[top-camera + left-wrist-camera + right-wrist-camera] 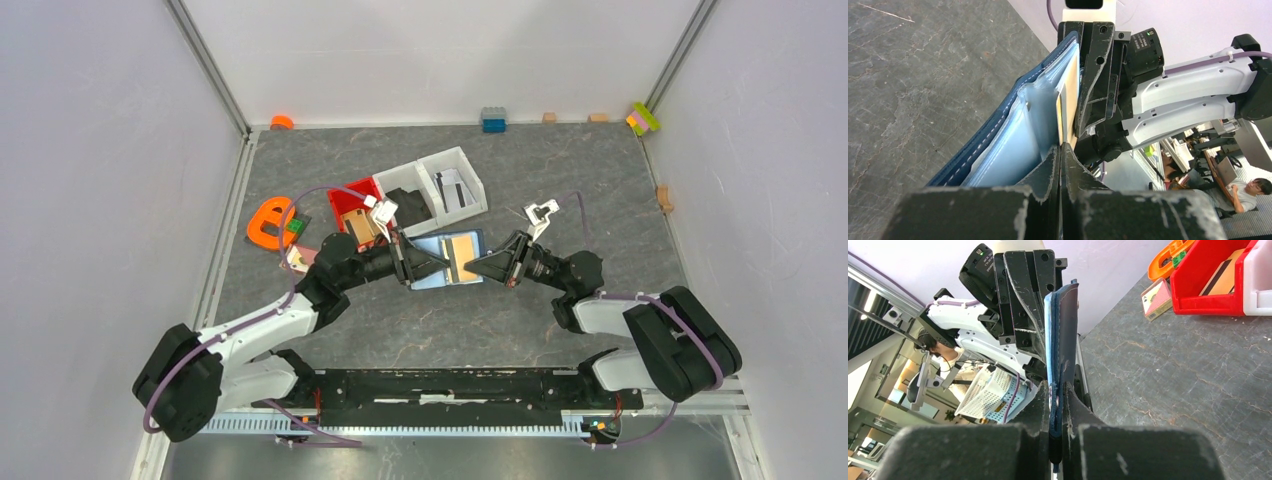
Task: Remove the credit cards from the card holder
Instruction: Remove the credit card from the card holder.
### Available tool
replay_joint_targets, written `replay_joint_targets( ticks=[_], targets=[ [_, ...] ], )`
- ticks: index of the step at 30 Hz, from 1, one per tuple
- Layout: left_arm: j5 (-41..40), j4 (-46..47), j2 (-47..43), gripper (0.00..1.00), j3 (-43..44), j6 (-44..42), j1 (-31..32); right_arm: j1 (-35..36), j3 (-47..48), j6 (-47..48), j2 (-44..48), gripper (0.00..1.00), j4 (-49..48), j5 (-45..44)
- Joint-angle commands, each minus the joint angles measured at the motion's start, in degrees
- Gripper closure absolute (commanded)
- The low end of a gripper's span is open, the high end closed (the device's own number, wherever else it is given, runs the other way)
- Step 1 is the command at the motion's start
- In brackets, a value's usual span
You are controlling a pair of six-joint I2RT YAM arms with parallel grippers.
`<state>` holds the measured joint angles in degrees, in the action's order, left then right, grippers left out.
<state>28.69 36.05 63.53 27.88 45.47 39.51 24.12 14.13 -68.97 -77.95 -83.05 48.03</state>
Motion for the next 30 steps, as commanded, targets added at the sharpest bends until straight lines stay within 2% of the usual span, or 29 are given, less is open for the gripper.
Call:
replay_joint_targets(
  ticks=[1, 4, 14, 21, 25, 30],
  targets=[
    [-2.23, -1.43, -1.84, 0.98, 0.7, 0.04, -2.73, -2.01, -0.59, -0.13, 1.92, 0.97, -5.53, -0.13],
    [-2.3, -0.5, -2.67, 0.98, -0.16, 0.62, -3.35, -2.47, -0.8, -0.35, 1.88, 0.92, -5.88, -0.13],
    [-1.18, 0.83, -2.3, 0.98, -0.33, 1.33, -3.69, -2.84, -1.13, -1.27, 1.2, 0.95, -7.58, -0.08],
    [6.29, 5.48, 5.44, 0.94, 2.43, 4.69, -3.29, -2.76, -1.15, -2.22, 0.3, 0.95, -9.11, 0.04],
    [8.39, 10.68, 7.95, 0.8, 1.96, 7.68, -3.21, -2.7, -1.18, -2.69, -0.21, 0.95, -9.8, 0.14],
    [8.11, 11.0, 7.46, 0.64, 1.5, 7.61, -3.21, -2.63, -1.21, -3.46, -0.64, 0.95, -10.94, 0.13]
  ],
)
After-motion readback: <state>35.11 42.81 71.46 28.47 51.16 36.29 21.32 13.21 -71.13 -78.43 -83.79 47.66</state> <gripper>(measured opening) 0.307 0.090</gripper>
